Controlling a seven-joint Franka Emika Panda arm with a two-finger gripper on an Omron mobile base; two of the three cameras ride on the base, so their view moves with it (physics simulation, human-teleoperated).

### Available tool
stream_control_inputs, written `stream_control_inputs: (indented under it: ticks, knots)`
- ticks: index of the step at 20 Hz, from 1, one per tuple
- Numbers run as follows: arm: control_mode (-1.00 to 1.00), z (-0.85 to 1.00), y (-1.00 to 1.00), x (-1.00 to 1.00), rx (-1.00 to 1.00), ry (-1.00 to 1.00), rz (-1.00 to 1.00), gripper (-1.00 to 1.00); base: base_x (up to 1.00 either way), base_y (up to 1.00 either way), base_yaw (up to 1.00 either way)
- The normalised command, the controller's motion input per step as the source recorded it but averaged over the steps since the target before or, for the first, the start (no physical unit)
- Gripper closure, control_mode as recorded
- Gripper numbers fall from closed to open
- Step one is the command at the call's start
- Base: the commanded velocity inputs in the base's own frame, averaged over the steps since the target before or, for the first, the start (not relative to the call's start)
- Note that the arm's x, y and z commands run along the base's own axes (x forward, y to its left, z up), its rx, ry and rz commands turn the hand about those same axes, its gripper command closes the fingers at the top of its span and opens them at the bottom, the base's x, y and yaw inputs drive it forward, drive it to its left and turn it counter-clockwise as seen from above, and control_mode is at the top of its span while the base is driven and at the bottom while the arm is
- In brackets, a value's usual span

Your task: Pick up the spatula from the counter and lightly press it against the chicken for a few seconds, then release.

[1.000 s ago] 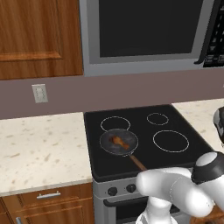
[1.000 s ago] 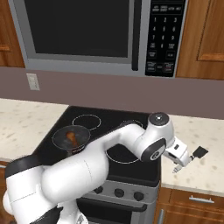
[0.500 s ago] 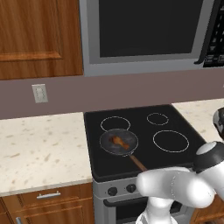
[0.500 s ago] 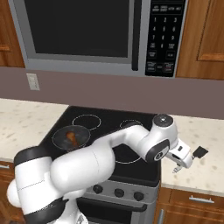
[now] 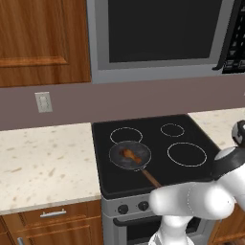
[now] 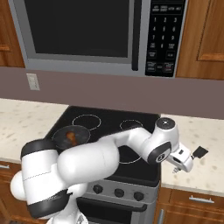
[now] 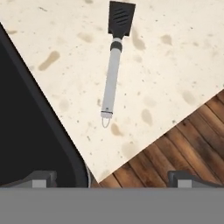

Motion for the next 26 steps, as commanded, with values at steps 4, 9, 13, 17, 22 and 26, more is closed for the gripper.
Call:
stream_control_inputs:
  ticks: [4,9,13,17,22,26]
  knots:
    - [-1.00,-0.15,-0.10,0.00,0.06,0.00,0.00,-1.00,0.00,0.00,0.00]
    - [-1.00,-0.02,-0.07,0.00,0.06,0.00,0.00,-1.00,0.00,0.00,0.00]
    - [-1.00,-0.01,-0.01,0.00,0.05,0.00,0.00,-1.00,0.00,0.00,0.00]
    - [-1.00,-0.02,0.00,0.01,0.05,0.00,0.00,-1.00,0.00,0.00,0.00]
    - [-1.00,-0.09,0.00,0.01,0.04,0.00,0.00,-1.00,0.00,0.00,0.00]
    - [-1.00,-0.15,0.00,0.08,0.02,0.00,0.00,-1.00,0.00,0.00,0.00]
